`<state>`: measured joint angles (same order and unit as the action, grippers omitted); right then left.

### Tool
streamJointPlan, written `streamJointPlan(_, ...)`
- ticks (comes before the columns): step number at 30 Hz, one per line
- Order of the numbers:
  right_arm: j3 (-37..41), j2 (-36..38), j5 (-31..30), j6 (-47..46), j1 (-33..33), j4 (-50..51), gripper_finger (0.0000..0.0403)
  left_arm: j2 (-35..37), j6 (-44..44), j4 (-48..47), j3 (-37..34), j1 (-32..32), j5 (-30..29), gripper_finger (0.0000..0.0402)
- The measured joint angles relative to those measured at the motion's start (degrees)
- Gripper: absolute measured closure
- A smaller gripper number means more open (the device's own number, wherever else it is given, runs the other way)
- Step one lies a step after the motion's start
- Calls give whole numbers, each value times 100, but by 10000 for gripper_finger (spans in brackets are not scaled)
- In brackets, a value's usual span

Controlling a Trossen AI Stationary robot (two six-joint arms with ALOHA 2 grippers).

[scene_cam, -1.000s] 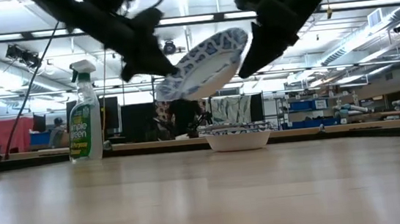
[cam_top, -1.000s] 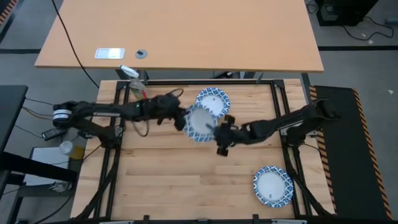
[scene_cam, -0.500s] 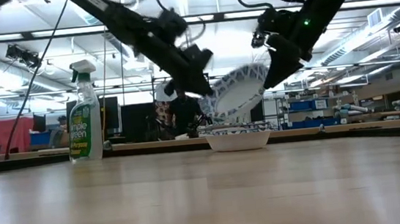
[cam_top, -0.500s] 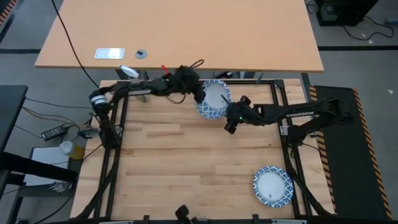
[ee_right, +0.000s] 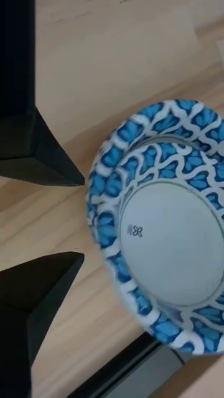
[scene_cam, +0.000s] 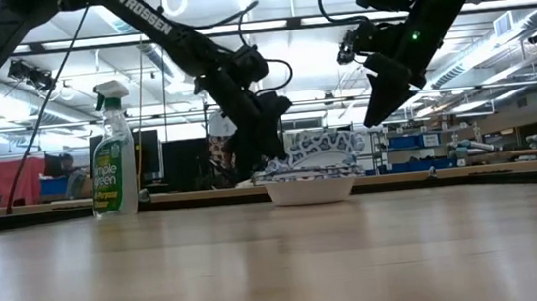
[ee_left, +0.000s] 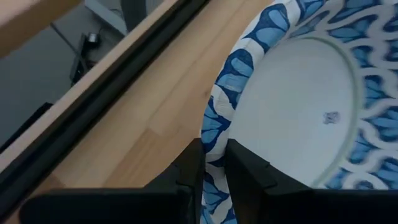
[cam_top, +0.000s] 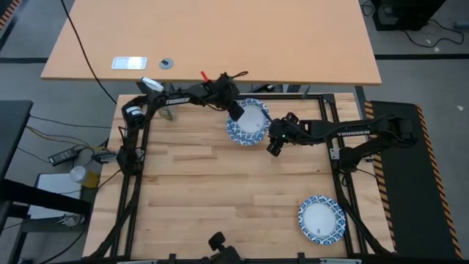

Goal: Nest bowls inside each other
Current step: Stack the blue white patterned bowl on top of the other blue white patterned bowls

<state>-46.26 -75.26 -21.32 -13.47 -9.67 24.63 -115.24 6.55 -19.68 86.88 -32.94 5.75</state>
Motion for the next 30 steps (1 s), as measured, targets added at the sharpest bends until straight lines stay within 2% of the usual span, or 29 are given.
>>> streamJointPlan(3,0,0,0,2,4,-18,212,0,-87,-410,313,-45,192,338)
streamJointPlan(12,-2,0,0,11,4,-60,212,14,-474,-1668,1205,-49,276,338)
streamJointPlan(19,-2,0,8,13,22,-113,212,-88,-468,-2207,1234,-67,504,338)
streamJointPlan(30,-4,-2,71,11,22,-252,212,-472,-372,-2221,1223,-97,445,331)
